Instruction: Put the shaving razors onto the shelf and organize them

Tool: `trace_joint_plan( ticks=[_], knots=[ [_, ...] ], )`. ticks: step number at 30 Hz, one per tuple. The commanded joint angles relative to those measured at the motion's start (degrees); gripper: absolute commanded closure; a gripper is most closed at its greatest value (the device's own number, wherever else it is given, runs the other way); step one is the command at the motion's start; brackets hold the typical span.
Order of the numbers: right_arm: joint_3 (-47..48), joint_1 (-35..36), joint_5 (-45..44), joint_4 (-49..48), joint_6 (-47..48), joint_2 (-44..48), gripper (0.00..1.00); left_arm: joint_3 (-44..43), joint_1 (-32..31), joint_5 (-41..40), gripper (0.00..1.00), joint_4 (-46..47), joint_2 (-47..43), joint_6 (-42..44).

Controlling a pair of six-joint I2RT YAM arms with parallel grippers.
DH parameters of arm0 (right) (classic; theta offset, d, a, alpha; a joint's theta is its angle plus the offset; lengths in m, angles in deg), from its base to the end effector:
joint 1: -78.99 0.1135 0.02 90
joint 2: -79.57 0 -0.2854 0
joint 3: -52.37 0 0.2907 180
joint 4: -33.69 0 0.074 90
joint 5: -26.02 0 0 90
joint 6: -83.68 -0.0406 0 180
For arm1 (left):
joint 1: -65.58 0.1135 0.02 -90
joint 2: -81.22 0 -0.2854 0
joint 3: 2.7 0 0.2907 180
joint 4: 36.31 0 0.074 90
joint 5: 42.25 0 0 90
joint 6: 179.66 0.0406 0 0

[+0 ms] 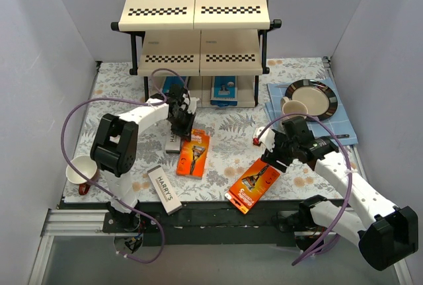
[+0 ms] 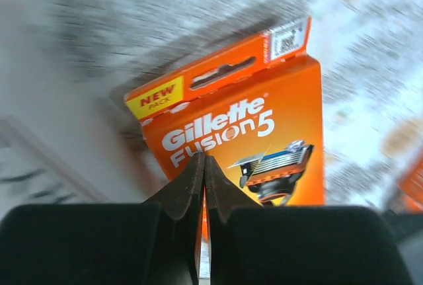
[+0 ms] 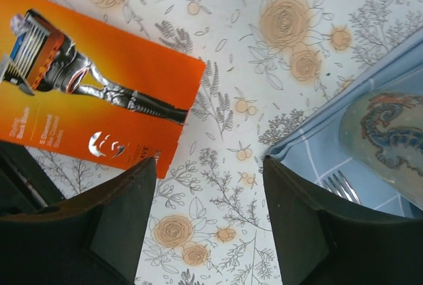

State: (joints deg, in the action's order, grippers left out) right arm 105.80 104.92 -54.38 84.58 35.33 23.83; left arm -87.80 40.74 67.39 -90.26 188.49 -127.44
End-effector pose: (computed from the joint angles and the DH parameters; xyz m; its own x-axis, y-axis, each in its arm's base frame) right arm 0.1932 0.1015 0.2464 -0.1918 -0.8219 -0.5363 -0.8679 0.3972 -0.2983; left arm 0.3580 -0.1808 0.1674 -0.9835 -0.1805 0.0103 -0.1692 0.8986 -0.4049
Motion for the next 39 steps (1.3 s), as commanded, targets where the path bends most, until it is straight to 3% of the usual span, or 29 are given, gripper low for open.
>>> trace_joint_plan(
  ticks=[1,7,9,12,15,20,27,37,39],
  knots=[
    [0.23,-0.09,4.28,9.17,7.38,0.11,0.30,0.85,-0.90,-16.25,1.00,5.30,-2.49,3.50],
    [-0.91,0.17,9.99,17.79,15.56,-0.33,0.43,4.01,-9.51,7.05,0.99,10.91,-10.75,7.02],
    [-1.96,1.22,10.70,19.02,17.67,-0.76,0.54,5.60,-12.77,13.22,0.93,12.42,-10.67,6.58],
    [-5.12,3.07,9.30,19.20,19.86,-0.85,0.66,6.39,-16.46,12.00,0.94,13.48,-6.99,3.25],
    [-7.50,4.21,7.54,18.06,21.36,-1.82,0.71,8.49,-17.08,14.45,0.91,15.66,-4.00,-1.58],
    [-9.97,4.48,5.16,5.11,18.31,-5.42,0.72,10.17,-17.26,19.12,0.81,21.74,-0.66,-5.90],
    [-3.38,4.48,5.33,-10.13,9.42,-15.07,0.74,4.82,-17.17,20.79,0.81,22.09,3.91,-5.11],
    [2.87,4.21,6.04,-13.50,5.72,-22.13,0.74,-8.90,-17.17,23.60,0.85,22.27,11.82,-7.04],
    [2.43,4.13,5.42,-13.41,5.46,-21.52,0.74,-9.95,-17.08,20.80,0.85,21.57,11.74,-7.48]
  ],
)
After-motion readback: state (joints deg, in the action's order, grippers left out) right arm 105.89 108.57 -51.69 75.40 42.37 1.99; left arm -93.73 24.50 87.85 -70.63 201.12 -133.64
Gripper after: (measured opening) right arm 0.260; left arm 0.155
